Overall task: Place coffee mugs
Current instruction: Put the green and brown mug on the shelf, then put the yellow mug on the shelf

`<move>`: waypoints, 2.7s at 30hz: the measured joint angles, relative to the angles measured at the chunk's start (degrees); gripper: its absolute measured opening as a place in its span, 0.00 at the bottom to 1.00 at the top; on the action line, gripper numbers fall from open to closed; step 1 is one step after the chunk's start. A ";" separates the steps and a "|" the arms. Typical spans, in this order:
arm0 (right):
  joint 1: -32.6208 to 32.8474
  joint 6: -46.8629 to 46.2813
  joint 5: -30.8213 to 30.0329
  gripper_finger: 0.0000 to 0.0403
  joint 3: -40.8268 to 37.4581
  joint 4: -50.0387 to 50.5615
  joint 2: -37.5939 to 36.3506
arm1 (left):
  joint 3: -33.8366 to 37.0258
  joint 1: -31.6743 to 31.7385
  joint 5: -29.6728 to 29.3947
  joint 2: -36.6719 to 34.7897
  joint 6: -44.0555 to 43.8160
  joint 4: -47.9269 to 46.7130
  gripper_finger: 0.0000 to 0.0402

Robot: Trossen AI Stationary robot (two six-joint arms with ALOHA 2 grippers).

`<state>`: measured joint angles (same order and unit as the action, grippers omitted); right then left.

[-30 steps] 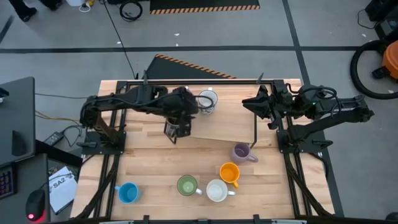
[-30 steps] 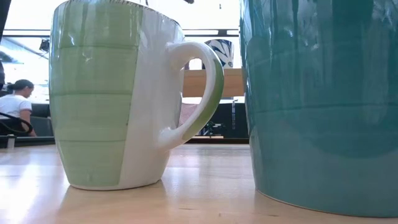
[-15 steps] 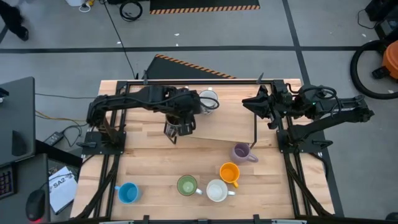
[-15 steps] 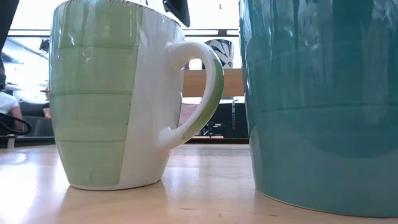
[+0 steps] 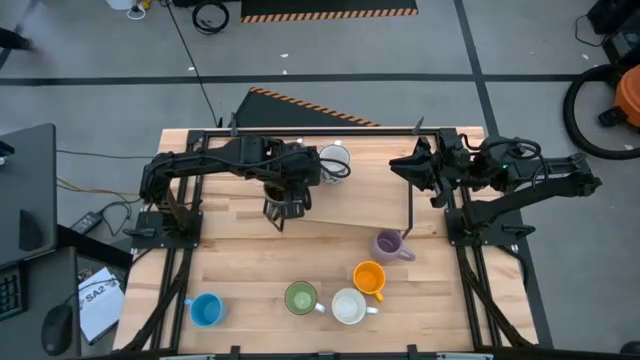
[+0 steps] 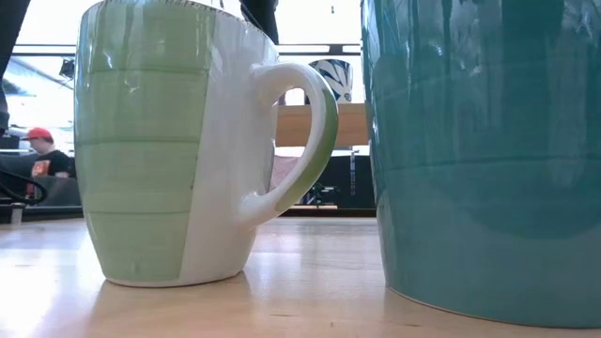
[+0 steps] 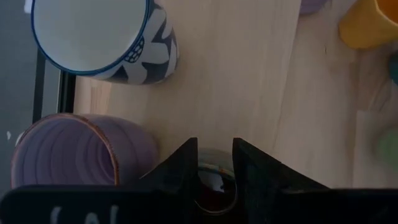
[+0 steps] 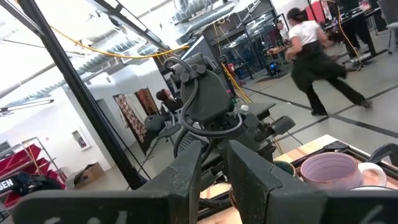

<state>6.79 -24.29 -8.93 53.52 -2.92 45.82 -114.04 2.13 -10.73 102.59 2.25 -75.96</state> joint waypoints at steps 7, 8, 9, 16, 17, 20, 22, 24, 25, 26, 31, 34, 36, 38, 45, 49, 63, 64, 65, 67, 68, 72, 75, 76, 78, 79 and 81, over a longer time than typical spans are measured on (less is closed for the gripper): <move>0.00 0.00 0.00 0.21 0.00 0.00 0.00 | 0.00 -0.09 0.10 -0.05 -0.05 1.10 0.27; 0.00 0.00 0.00 0.21 0.00 0.00 0.00 | 0.00 -0.11 0.09 -0.16 -0.04 1.66 0.27; 0.00 0.00 0.00 0.21 0.00 -0.01 0.00 | 0.00 -0.11 0.10 -0.49 -0.05 2.25 0.27; 0.00 0.04 0.02 0.21 -0.02 0.34 -0.02 | -0.01 -2.43 4.61 -3.95 -3.41 6.23 0.27; 0.00 0.04 0.03 0.21 -0.02 0.46 -0.02 | -0.04 -3.45 6.03 -4.48 -4.56 6.64 0.27; 0.00 0.04 0.02 0.21 -0.02 1.15 -0.02 | -0.02 -7.54 8.43 -5.09 -7.73 6.31 0.27; 0.00 0.06 0.04 0.21 -0.04 1.76 -0.02 | -0.02 -10.37 8.80 -5.02 -9.83 6.02 0.27; 0.00 0.05 0.50 0.21 -0.04 2.28 0.09 | 0.00 -12.88 8.67 -4.96 -12.43 5.70 0.27; 0.00 -0.03 0.96 0.21 -0.04 2.64 0.17 | -0.02 -13.93 8.43 -4.73 -13.80 5.86 0.27; 0.00 -0.28 1.47 0.21 -0.04 2.67 0.44 | -0.02 -14.93 7.97 -4.58 -15.38 5.88 0.27; 0.00 -2.38 5.88 0.21 -0.04 2.15 3.19 | 0.04 -20.10 2.18 -4.46 -20.35 6.02 0.26; 0.26 -4.68 8.54 0.21 -0.04 1.45 5.79 | 0.04 -22.64 -1.68 -4.44 -19.77 6.67 0.24; 1.41 -5.89 8.83 0.21 0.17 0.40 7.71 | 0.04 -23.72 -3.55 -4.44 -18.63 6.67 0.23; 3.18 -5.93 8.60 0.21 1.63 0.57 10.08 | 0.04 -24.41 -4.57 -4.44 -17.92 6.14 0.22; 8.71 -2.60 2.09 0.21 12.45 9.67 18.93 | 0.03 -24.58 -3.73 -4.54 -29.64 -2.49 0.21; 10.87 -2.66 -0.09 0.21 18.62 14.94 23.75 | 0.04 -30.28 -11.28 -6.87 -30.32 -2.42 0.21; 17.25 -10.99 -1.86 0.21 26.99 21.78 36.74 | 18.20 -45.28 -15.28 -14.54 -34.08 9.86 0.21; 17.72 -12.10 -1.86 0.21 27.40 23.18 37.44 | 19.96 -45.94 -15.66 -15.33 -35.47 11.13 0.21; 18.13 -13.24 -1.86 0.21 27.70 24.78 38.09 | 21.63 -46.46 -16.03 -16.17 -36.89 12.34 0.21; 19.02 -15.13 -1.77 0.21 28.06 28.06 39.40 | 24.26 -47.29 -16.79 -17.69 -39.82 14.19 0.21; 19.40 -16.18 -1.59 0.21 28.09 29.62 39.90 | 25.14 -47.76 -17.30 -18.29 -41.18 14.36 0.21; 20.65 -20.29 1.91 0.21 28.13 38.26 42.33 | 27.38 -49.06 -19.48 -20.26 -46.50 14.33 0.21; 22.01 -22.63 5.29 0.21 28.13 46.73 44.33 | 27.58 -49.35 -19.71 -21.39 -49.91 13.47 0.21; 22.61 -23.35 5.96 0.22 28.13 49.89 45.02 | 27.58 -49.35 -19.67 -21.67 -50.56 13.26 0.21; 23.79 -24.04 7.10 0.22 28.13 55.44 46.57 | 27.58 -49.37 -19.34 -22.21 -51.54 13.14 0.21; 24.34 -23.93 7.62 0.23 28.11 57.20 47.33 | 27.58 -49.37 -19.24 -22.51 -51.69 13.09 0.21; 25.37 -22.41 8.75 0.26 28.11 59.21 48.75 | 27.57 -49.37 -19.18 -23.06 -51.98 13.11 0.21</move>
<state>32.16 -46.71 -0.18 81.62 56.29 94.57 -86.47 -47.24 -29.91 79.52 -49.73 -62.85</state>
